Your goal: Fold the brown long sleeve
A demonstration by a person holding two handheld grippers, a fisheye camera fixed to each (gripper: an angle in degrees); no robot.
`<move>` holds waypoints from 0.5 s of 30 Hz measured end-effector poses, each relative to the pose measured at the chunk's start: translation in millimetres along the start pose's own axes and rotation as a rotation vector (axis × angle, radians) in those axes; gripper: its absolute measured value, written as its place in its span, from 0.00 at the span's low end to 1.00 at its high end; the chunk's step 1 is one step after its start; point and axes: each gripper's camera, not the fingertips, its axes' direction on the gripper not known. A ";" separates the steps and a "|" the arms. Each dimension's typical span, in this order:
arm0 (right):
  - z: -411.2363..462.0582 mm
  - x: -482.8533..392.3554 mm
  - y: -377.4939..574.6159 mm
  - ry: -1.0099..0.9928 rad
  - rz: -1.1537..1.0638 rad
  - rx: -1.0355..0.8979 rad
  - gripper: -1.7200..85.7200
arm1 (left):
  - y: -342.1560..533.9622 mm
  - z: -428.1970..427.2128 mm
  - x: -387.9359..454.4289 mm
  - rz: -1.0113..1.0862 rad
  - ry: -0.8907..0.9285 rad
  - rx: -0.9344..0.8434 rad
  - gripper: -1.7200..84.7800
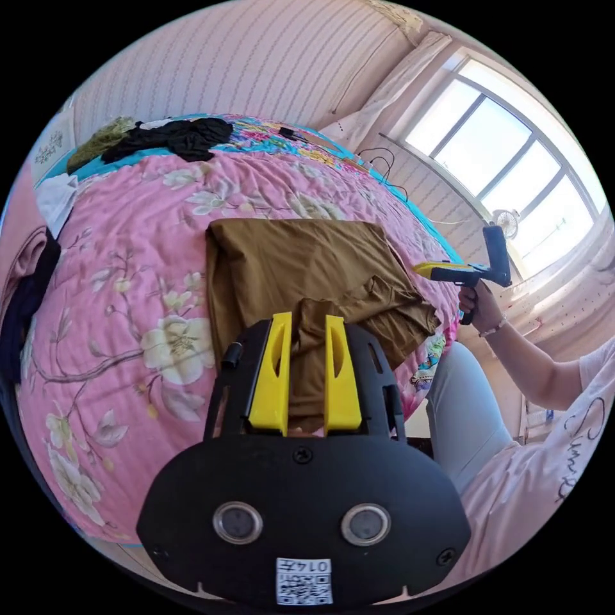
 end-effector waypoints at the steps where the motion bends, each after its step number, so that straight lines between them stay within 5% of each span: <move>1: 23.5 -4.1 -8.0 0.021 0.000 -0.050 0.11 | -1.6 16.4 6.8 0.017 -0.022 -0.035 0.11; 4: 72.6 -3.4 -12.8 -0.002 0.025 -0.188 0.09 | 4.3 44.2 11.7 0.023 -0.031 -0.104 0.05; 10: 47.6 -21.6 31.1 -0.224 -0.091 -0.096 0.04 | 47.5 30.6 21.9 0.067 0.094 -0.047 0.01; 15: 46.1 -35.9 76.6 -0.138 -0.098 -0.200 0.03 | 93.9 28.7 40.3 0.092 0.106 -0.104 0.01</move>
